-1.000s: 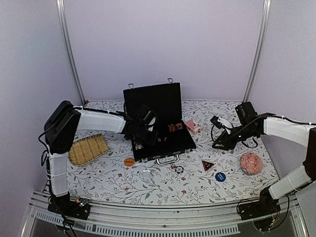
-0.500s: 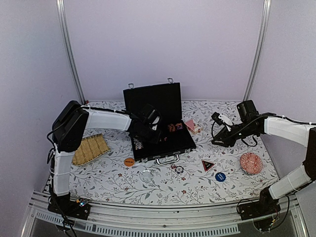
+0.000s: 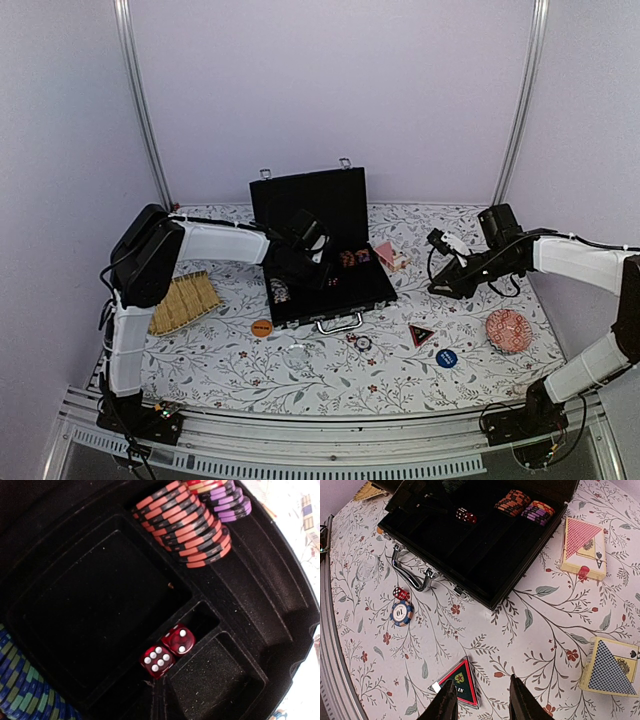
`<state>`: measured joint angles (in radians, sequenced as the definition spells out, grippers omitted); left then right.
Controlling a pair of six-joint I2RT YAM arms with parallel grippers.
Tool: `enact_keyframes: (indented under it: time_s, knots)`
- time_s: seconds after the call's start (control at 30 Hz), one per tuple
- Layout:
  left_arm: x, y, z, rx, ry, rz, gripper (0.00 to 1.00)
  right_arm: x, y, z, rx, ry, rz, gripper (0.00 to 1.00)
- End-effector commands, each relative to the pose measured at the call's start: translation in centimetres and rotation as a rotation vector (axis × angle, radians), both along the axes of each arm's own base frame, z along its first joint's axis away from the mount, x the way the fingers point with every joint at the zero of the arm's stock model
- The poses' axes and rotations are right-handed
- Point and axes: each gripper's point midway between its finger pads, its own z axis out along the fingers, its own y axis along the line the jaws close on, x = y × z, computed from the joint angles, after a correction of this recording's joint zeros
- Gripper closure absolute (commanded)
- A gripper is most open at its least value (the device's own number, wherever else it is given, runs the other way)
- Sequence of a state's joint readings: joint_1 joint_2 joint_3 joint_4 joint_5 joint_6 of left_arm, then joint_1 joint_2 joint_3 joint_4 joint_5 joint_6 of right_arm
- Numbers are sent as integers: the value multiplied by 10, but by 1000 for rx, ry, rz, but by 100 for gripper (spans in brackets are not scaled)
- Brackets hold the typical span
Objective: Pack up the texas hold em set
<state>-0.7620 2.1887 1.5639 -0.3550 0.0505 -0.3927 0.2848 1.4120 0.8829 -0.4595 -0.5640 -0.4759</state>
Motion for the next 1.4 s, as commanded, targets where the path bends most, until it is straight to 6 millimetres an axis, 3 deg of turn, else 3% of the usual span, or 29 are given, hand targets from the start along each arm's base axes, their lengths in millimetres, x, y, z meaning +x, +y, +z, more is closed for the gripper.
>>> enact_keyframes:
  time_s: [0.0, 0.07, 0.23, 0.37, 0.47, 0.57, 0.7, 0.9, 1.0, 1.03, 1.17, 1.37]
  knots:
    - [-5, 0, 4, -6, -17, -29, 96, 4, 4, 4, 21, -17, 17, 63]
    - [-6, 3, 10, -9, -30, -25, 84, 4, 4, 4, 22, -17, 19, 63]
    - [-3, 6, 19, -7, -54, -16, 70, 4, 4, 3, 23, -9, 22, 63]
    - [1, 1, 24, -8, -61, -35, 67, 3, 4, 2, 21, -5, 23, 63]
    - [-4, -7, 40, -41, -78, -86, 67, 3, 4, 2, 22, -6, 24, 63]
    - [-17, -15, 67, -73, -123, -153, 68, 3, 4, 2, 22, -6, 25, 63]
    - [-63, -32, 97, -97, -170, -358, 66, 2, 5, 3, 25, -6, 27, 63]
    - [-122, -44, 78, -10, -82, -513, 52, 5, 4, 3, 19, -9, 22, 63]
    - [-145, -54, 67, 34, -70, -572, 51, 5, 3, 1, 13, -7, 17, 63]
    - [-151, -57, 52, 66, -52, -585, 51, 6, 3, 2, 13, -8, 15, 63]
    - [-157, -63, 29, 128, -23, -601, 52, 5, 3, 3, 16, -9, 16, 63]
    - [-153, -67, 9, 176, -6, -611, 64, 4, 3, 3, 17, -9, 18, 63]
